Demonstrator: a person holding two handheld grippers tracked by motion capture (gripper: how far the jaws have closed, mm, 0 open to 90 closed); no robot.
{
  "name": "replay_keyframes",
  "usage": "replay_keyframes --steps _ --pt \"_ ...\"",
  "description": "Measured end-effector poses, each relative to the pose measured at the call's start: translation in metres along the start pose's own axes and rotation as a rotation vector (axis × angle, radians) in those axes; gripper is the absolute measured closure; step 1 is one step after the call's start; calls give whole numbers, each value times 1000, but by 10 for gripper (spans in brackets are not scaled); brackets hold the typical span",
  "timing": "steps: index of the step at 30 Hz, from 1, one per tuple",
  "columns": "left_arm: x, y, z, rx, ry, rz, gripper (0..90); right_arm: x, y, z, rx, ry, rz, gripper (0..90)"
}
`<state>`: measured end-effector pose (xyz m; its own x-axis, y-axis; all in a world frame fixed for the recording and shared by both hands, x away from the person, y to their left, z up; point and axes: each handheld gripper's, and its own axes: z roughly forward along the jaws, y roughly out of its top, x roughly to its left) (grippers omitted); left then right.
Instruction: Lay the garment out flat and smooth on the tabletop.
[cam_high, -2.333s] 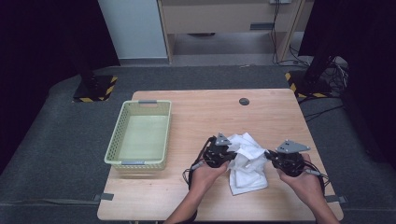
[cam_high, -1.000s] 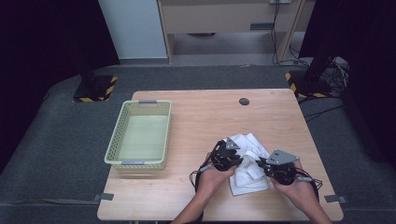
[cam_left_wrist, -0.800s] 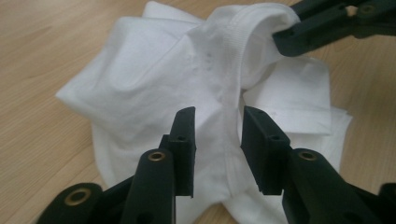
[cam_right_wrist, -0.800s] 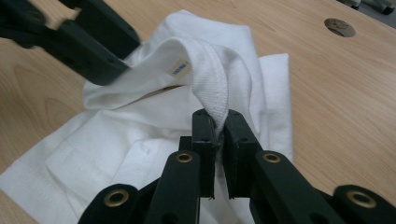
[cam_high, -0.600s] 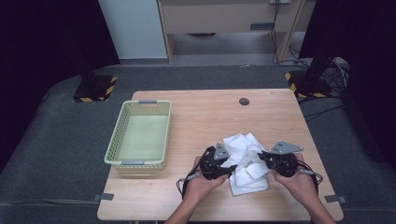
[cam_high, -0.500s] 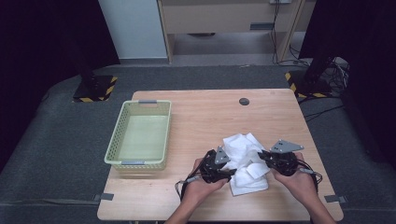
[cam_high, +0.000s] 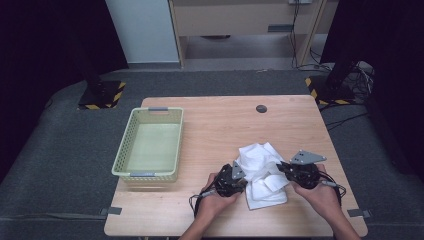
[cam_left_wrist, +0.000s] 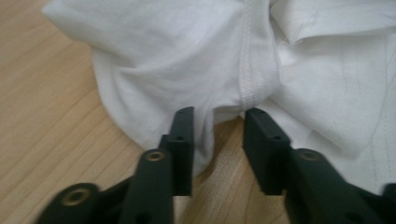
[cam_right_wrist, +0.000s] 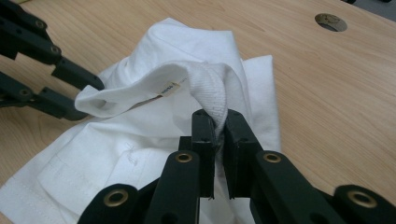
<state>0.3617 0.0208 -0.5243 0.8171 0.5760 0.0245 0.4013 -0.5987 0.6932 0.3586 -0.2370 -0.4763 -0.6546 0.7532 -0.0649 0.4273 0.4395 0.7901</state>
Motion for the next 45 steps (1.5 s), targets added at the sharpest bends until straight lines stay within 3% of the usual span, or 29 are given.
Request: replay_keyframes --steps 2,3,5,9,17,22,29,37,45 --pt "0 0 2 -4 6 -21 880 1 0 0 -3 3 5 842" --pt "1 0 2 -12 -15 -40 880 1 0 0 -3 3 5 842" --pt "-1 0 -2 -9 -20 -39 887 1 0 -2 -7 6 1 842" --pt "-1 -2 -21 -21 -46 -48 888 3 -3 -4 -4 15 -1 842" --pt "-12 -1 -48 -37 -73 -11 888 11 -8 2 -2 52 3 843" --pt "-11 4 -65 -64 -66 -5 888 14 -4 -5 -27 61 -8 845" --pt "9 20 -79 -111 -25 -30 888 7 7 -18 -57 56 23 846" --pt "20 33 -89 -126 -5 -27 888 8 25 -28 -90 64 18 849" --pt "19 40 -98 -158 -11 -36 888 13 33 -30 -106 77 13 851"
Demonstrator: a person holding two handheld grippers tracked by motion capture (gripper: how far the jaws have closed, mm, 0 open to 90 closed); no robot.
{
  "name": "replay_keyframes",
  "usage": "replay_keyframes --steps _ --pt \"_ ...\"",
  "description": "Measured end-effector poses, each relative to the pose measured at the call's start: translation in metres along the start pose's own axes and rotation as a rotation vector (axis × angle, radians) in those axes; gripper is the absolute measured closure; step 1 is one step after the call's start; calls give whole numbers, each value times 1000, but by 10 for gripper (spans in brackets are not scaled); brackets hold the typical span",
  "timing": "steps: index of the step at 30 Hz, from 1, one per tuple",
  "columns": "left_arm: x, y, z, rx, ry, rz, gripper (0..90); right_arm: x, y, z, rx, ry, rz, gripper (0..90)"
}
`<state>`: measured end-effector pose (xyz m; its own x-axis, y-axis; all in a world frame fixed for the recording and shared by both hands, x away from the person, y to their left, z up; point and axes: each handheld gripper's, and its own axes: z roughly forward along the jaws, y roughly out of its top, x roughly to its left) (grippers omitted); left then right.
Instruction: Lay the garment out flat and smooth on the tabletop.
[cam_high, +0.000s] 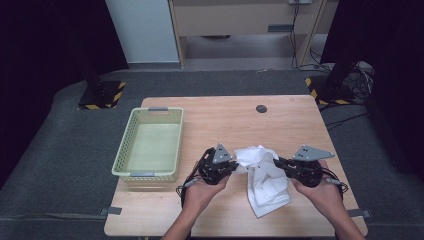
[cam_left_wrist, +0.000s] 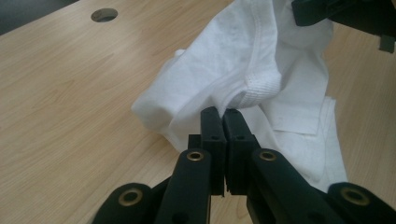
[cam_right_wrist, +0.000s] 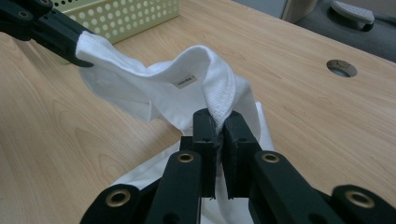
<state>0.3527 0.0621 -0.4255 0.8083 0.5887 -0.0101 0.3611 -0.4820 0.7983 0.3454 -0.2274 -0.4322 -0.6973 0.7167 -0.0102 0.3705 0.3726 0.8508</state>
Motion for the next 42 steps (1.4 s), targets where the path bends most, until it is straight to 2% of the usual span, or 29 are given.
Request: replay_keyframes --steps 4,10,13,16,20,24,31,37,42 --pt "-5 7 -16 -35 -2 5 888 4 7 -9 -19 4 -6 851" --pt "-8 23 -46 -76 17 35 888 10 27 -27 -43 3 -31 851" --pt "-4 32 -52 -90 24 43 888 6 38 -35 -48 -6 -43 851" --pt "5 38 -52 -100 31 34 888 -3 49 -39 -56 -23 -47 851" --pt "21 47 -40 -85 37 3 888 -22 56 -31 -51 -20 -20 851" --pt "34 58 -22 -35 66 15 888 -37 57 -12 -15 -26 -14 851" --pt "65 68 7 49 108 -5 888 -63 60 20 47 -37 -6 850" --pt "89 66 35 135 135 -13 886 -80 60 50 81 -30 16 850" --pt "108 60 54 159 138 -71 887 -91 54 74 94 -9 79 849"
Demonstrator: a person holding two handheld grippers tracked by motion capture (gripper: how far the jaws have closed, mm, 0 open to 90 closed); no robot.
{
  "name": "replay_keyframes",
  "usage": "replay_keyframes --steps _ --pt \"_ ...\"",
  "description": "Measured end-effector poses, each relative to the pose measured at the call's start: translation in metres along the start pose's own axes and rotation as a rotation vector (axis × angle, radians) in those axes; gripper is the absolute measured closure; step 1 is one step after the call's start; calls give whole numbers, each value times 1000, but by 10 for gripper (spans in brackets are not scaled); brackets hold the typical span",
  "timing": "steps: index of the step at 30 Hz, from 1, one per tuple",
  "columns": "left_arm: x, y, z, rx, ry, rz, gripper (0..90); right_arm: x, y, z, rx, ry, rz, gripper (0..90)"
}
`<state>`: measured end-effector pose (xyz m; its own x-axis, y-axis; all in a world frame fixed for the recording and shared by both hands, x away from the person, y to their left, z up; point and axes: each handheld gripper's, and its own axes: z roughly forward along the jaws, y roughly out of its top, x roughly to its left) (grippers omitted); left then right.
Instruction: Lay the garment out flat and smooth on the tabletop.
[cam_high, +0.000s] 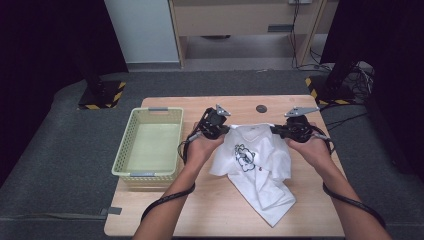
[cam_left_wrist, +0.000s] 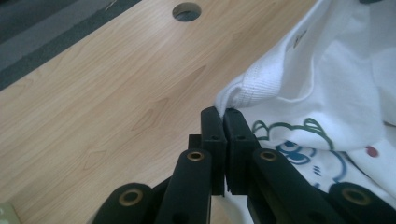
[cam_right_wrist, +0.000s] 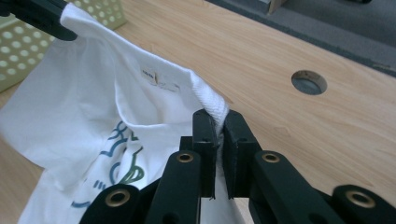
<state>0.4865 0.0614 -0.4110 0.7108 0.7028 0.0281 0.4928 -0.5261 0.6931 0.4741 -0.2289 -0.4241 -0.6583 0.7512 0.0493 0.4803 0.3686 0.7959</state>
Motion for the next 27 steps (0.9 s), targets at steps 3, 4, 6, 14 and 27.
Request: replay_keyframes --steps 3,4,6,14,27 --pt "7 1 12 12 2 -27 887 -8 -2 16 31 -12 14 848" --pt "8 1 16 19 5 -28 886 -11 -3 21 41 -19 20 848" --pt "11 1 25 38 10 -35 886 -17 -5 30 57 -32 39 848" --pt "21 -4 57 99 14 -71 886 -27 -14 58 127 -57 66 847" --pt "20 -9 51 44 99 -139 432 -24 -23 55 115 -103 90 468"
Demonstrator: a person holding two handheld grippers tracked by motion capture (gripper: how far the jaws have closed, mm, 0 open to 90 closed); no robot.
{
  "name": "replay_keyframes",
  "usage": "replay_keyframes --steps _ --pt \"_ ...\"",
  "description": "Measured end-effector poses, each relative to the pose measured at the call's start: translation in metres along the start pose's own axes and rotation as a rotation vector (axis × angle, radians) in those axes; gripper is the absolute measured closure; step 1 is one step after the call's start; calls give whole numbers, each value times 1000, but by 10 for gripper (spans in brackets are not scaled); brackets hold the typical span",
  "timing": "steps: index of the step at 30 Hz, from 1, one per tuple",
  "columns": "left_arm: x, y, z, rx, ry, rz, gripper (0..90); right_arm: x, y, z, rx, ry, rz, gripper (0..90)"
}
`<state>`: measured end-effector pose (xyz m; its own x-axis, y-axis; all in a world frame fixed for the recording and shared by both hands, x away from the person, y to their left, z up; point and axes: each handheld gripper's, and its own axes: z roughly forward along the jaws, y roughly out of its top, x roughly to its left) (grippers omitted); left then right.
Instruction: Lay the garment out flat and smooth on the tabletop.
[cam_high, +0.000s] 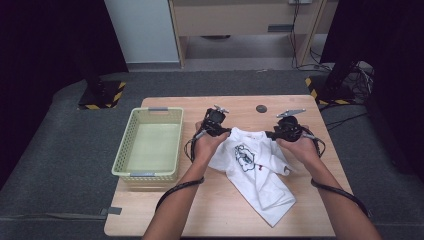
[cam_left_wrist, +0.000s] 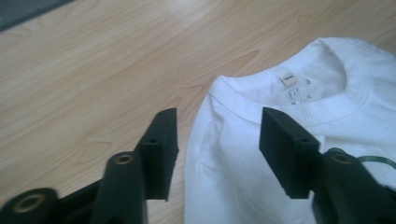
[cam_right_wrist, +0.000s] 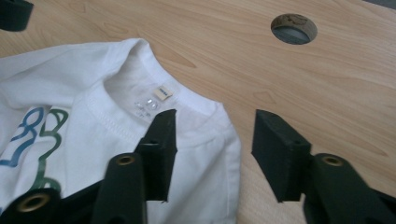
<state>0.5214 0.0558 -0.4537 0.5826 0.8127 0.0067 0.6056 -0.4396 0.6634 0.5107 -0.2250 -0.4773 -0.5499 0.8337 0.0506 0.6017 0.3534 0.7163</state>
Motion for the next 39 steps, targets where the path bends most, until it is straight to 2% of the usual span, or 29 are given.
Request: replay_keyframes --steps 2,5,9,11,12,13,18,21,23,26,29,31,33,34,39 --pt "-4 0 -9 -9 -18 -14 405 4 -4 -7 5 -9 -3 407" --pt "-15 -4 -23 -14 -8 2 391 13 -11 -21 3 -2 -9 366" --pt "-30 -19 -37 -21 -11 10 362 22 -24 -40 -1 18 -6 316" --pt "-37 -29 -41 -26 -18 4 351 26 -30 -49 -2 21 -11 320" --pt "-37 -29 -41 -26 -18 4 347 28 -33 -53 0 22 -16 357" --pt "-45 -42 -43 -28 -24 -8 342 31 -37 -57 0 24 -27 384" --pt "-67 -77 -43 -19 -44 15 350 51 -55 -75 2 24 -83 468" --pt "-77 -91 -42 -19 -42 28 359 59 -67 -80 24 -7 -116 464" --pt "-82 -97 -40 -11 -19 55 355 62 -74 -82 32 -18 -123 437" --pt "-86 -100 -37 -14 -36 47 355 62 -80 -82 41 -26 -121 390" --pt "-91 -103 -32 -6 -35 74 368 61 -88 -80 57 -29 -112 375" --pt "-93 -105 -27 -6 -30 81 407 58 -93 -76 84 -47 -123 430" --pt "-94 -107 -22 -1 -13 95 440 56 -97 -73 89 -68 -118 492" --pt "-95 -108 -21 -1 -11 101 485 53 -98 -71 92 -73 -115 564" --pt "-92 -109 -14 4 -1 113 653 45 -99 -69 83 -56 -101 781"
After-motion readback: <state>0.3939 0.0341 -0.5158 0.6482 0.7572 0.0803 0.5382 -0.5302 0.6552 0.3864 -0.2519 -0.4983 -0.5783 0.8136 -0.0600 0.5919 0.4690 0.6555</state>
